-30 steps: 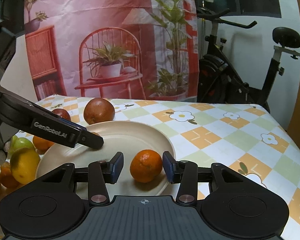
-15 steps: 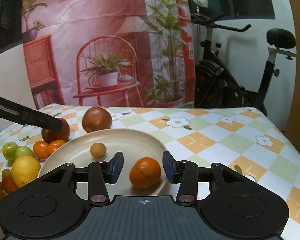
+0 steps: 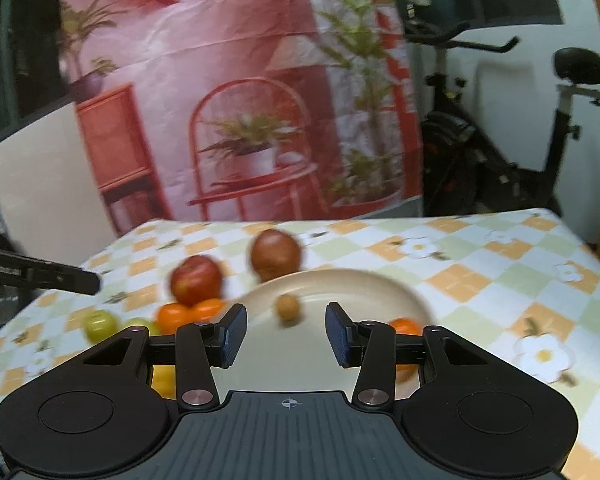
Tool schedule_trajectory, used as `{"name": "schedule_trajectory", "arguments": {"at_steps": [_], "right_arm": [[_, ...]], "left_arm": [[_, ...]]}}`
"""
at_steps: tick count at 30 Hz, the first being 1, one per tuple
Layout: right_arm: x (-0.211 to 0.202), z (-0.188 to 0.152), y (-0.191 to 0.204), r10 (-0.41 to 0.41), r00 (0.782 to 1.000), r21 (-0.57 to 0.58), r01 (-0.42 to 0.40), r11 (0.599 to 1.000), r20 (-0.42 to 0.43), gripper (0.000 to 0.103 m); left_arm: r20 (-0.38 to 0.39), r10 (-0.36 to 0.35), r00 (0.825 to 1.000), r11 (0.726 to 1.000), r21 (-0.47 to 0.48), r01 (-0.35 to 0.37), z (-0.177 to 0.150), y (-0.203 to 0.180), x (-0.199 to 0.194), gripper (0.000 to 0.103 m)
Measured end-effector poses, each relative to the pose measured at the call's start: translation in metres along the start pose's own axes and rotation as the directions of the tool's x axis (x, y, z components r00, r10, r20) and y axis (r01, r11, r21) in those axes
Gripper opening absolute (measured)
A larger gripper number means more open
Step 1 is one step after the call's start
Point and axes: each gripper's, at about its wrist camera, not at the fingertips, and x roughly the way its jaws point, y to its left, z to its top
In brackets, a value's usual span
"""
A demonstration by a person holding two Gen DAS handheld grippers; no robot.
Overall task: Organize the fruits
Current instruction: 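Move the left gripper to a yellow lemon beside the fruit pile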
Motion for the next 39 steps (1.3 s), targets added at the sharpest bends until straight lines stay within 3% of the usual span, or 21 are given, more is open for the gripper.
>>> {"name": "schedule_trajectory", "arguments": {"at_steps": [7,13,23,39], "right_arm": [[0.004,-0.014,0.051,0.099,0.991,-0.029,-0.102,0.994,-0.095,0.041],[0.001,-0.023,0.079,0.133,0.98,-0.072,-0.145,0.987,-0.149,0.041],[-0.004,-0.03,0.102,0.165,0.962,-0.144,-0.199,0.969,-0.217,0.042],[0.002,-0.041,0.115,0.247,0.915,-0.131,-0.301,0.945,-0.318,0.044]], "left_arm": [[-0.03,-0.018,0.999,1.0,0.019,0.019,-0.023,0.008,-0.013,0.043],[-0.054,-0.033,0.998,0.999,-0.028,0.032,-0.04,0.018,-0.015,0.043],[-0.09,-0.099,0.991,0.992,-0.093,0.09,-0.059,0.02,-0.012,0.043],[-0.118,-0.181,0.976,0.975,-0.149,0.162,-0.072,0.018,-0.008,0.043]]}}
